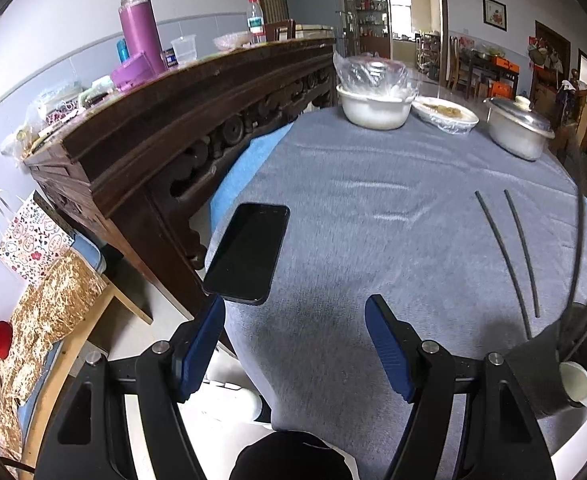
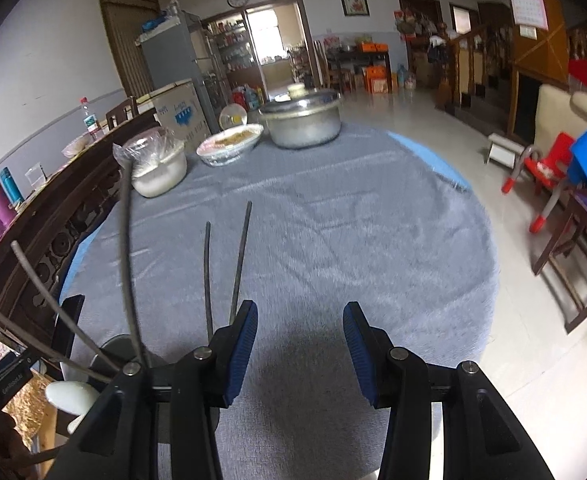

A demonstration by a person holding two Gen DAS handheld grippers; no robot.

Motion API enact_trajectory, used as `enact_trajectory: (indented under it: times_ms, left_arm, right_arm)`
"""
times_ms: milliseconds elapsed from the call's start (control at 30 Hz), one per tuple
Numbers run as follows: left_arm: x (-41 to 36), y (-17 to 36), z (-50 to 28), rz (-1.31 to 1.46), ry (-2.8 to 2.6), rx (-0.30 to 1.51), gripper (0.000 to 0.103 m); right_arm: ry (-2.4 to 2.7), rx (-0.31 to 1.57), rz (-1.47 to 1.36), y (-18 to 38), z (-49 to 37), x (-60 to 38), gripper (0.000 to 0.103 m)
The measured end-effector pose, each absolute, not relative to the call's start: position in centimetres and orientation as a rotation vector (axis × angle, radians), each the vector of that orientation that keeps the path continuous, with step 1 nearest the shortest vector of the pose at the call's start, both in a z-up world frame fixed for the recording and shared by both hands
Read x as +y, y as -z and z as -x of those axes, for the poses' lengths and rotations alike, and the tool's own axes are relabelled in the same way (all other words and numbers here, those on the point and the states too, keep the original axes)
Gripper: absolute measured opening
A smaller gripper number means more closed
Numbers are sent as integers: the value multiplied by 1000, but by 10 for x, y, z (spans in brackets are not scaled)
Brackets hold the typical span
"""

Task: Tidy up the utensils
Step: 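Move both open tools down toward the two loose chopsticks on the cloth, then close the right tool on one chopstick while the left tool grasps the other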

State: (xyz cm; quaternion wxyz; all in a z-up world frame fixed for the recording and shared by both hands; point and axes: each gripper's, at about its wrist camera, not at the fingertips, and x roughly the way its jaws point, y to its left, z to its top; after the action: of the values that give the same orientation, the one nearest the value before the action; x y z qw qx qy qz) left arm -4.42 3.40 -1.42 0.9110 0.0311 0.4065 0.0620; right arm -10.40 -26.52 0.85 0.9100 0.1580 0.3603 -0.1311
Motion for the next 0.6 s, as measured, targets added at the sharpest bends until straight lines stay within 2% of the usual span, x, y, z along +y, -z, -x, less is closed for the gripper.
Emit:
enact_trajectory:
  times_ms: [300,600]
  left_arm:
    - [27,32,2,-71,-83,894,73]
    - [-11,36,-72,-114,82,948,73]
  right_arm:
    - [232,833,-429,27,60,-288,48]
    - [114,941,-402,38,-55,-299,48]
